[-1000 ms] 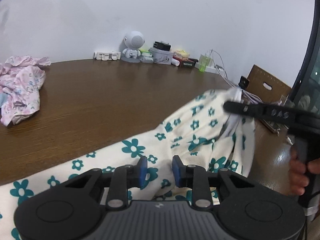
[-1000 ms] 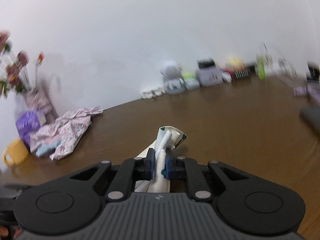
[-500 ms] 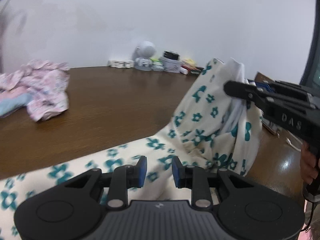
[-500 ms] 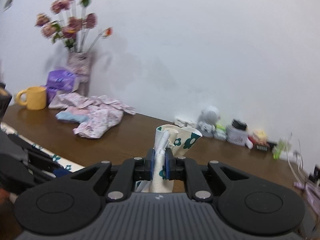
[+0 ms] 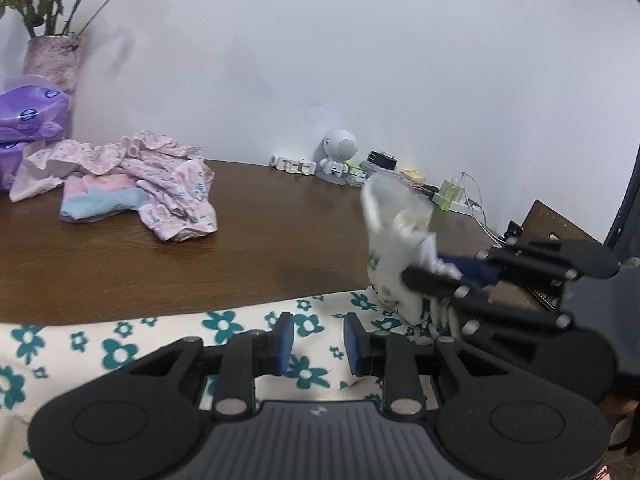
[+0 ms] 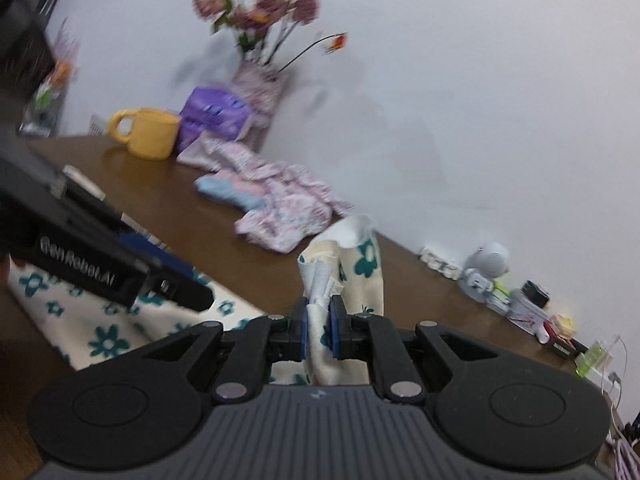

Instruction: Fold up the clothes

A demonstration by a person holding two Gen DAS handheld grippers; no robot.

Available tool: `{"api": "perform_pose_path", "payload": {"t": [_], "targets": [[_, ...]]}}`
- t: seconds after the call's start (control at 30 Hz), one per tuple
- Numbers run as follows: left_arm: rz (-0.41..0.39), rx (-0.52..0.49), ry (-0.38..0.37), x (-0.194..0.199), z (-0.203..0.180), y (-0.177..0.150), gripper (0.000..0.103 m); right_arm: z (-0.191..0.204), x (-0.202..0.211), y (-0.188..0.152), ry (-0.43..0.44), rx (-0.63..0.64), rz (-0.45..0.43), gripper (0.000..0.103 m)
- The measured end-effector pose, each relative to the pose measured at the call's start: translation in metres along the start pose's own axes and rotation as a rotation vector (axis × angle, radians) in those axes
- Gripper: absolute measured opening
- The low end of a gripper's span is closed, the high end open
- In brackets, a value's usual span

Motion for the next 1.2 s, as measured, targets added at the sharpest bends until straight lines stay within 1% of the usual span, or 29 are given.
{"api": "perform_pose_path", "payload": {"t": [0.13,0.23,0.4,0.73,0.8,0.87,0.93,0.97,1.0,1.07,1.13,1.2], "targets": [[-0.013,0.012,0.017,0.008,0.006,-0.004,0.025,0.02,-0.009,-0.003,0.036,0.042,0.037,0.01],[-0.021,0.013,0.032,0.012,0.009,-0.006,0.025,0.03,-0.015,-0.006,0.049,0.05,0.062,0.01],[-0.022,0.026,0.035,0.01,0.014,-0.007,0.026,0.043,-0.022,-0.01,0.061,0.063,0.087,0.01],[-0.012,0.05,0.042,0.006,0.022,-0.011,0.027,0.049,-0.03,-0.015,0.071,0.064,0.123,0.01],[-0.01,0.052,0.043,0.005,0.022,-0.011,0.028,0.05,-0.031,-0.016,0.075,0.059,0.127,0.01],[-0.009,0.059,0.045,0.004,0.023,-0.011,0.032,0.05,-0.031,-0.016,0.077,0.052,0.125,0.01],[-0.009,0.065,0.046,0.004,0.024,-0.012,0.033,0.048,-0.031,-0.016,0.085,0.036,0.122,0.012],[-0.009,0.072,0.045,0.004,0.025,-0.012,0.034,0.047,-0.03,-0.015,0.102,0.017,0.12,0.017],[-0.01,0.08,0.044,0.004,0.026,-0.011,0.034,0.044,-0.028,-0.015,0.128,-0.008,0.115,0.028],[-0.015,0.091,0.047,0.005,0.027,-0.01,0.035,0.038,-0.022,-0.012,0.18,-0.065,0.098,0.036],[-0.022,0.098,0.055,0.008,0.028,-0.008,0.036,0.027,-0.012,-0.009,0.226,-0.135,0.067,0.038],[-0.036,0.101,0.064,0.013,0.027,-0.005,0.037,0.012,0.0,-0.007,0.257,-0.214,0.032,0.042]]}}
Point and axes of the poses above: each gripper's, at about its wrist camera, not at the fingertips, and x roughly against the way its jaws point, z to its left, y to its top, the point moved 3 cm from there along -x, roughly the way its jaws point, and after that the axes turned 3 degrees about x, right-handed, at the moved point
